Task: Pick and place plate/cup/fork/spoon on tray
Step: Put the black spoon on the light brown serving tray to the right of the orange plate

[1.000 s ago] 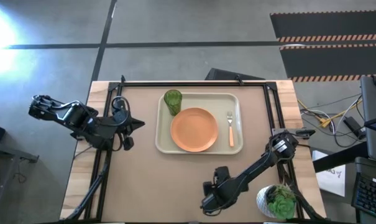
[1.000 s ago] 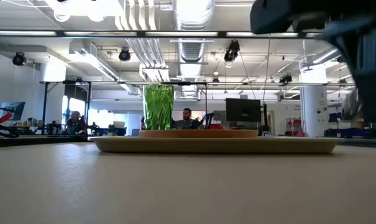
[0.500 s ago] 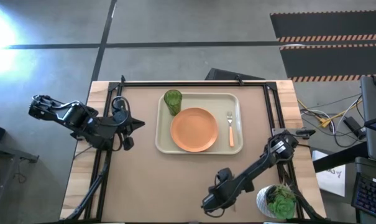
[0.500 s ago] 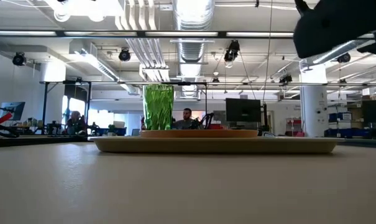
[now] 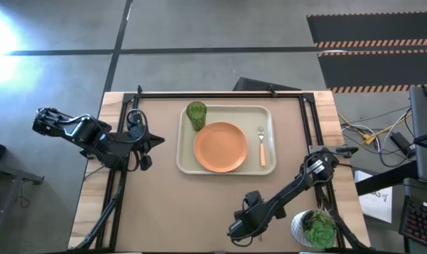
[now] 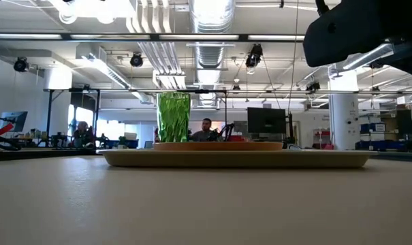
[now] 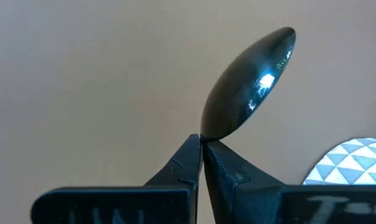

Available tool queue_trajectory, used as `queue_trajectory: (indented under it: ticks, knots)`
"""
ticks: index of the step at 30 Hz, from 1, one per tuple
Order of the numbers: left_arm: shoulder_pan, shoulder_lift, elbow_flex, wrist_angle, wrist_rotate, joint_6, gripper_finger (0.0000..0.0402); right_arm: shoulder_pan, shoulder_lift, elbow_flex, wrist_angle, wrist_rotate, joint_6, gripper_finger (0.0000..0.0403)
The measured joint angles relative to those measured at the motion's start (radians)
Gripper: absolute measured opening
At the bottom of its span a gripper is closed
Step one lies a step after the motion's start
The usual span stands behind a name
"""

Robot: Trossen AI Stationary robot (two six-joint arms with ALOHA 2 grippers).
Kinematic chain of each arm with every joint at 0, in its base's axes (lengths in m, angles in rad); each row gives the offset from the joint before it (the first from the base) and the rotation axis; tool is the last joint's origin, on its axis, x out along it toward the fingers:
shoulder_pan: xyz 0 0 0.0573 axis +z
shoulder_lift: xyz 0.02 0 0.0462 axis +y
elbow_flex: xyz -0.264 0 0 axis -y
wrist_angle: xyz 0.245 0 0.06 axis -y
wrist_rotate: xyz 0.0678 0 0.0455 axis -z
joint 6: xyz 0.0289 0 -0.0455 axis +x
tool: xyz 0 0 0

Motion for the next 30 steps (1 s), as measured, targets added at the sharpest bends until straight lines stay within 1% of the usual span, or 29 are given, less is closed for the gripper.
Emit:
queue_trajectory:
  ticks: [3,6,10,14,18,23,30]
  knots:
    - [0.000,0.000,0.000,0.001,0.000,-0.001,0.0000,0.000,0.000,0.000,0.006,0.000,-0.001,0.0013]
    - [0.000,0.000,0.000,0.001,0.000,-0.001,0.0000,0.000,0.000,0.000,0.028,0.010,-0.002,0.0026]
    - [0.000,0.000,0.000,0.005,0.000,-0.001,0.0000,0.000,0.000,0.000,0.050,0.019,-0.008,0.0055]
    - [0.000,0.000,0.000,0.009,0.000,0.000,0.0000,0.000,0.000,0.000,0.049,0.052,-0.008,0.0087]
    - [0.000,0.000,0.000,0.008,0.000,0.000,0.0000,0.000,0.000,0.000,0.047,0.053,-0.007,0.0109]
    - [0.000,0.000,0.000,0.008,0.000,0.000,0.0000,0.000,0.000,0.000,0.075,0.054,0.002,0.0122]
    - [0.000,0.000,0.000,0.008,0.000,0.000,0.0000,0.000,0.000,-0.025,0.187,0.104,0.002,0.0121]
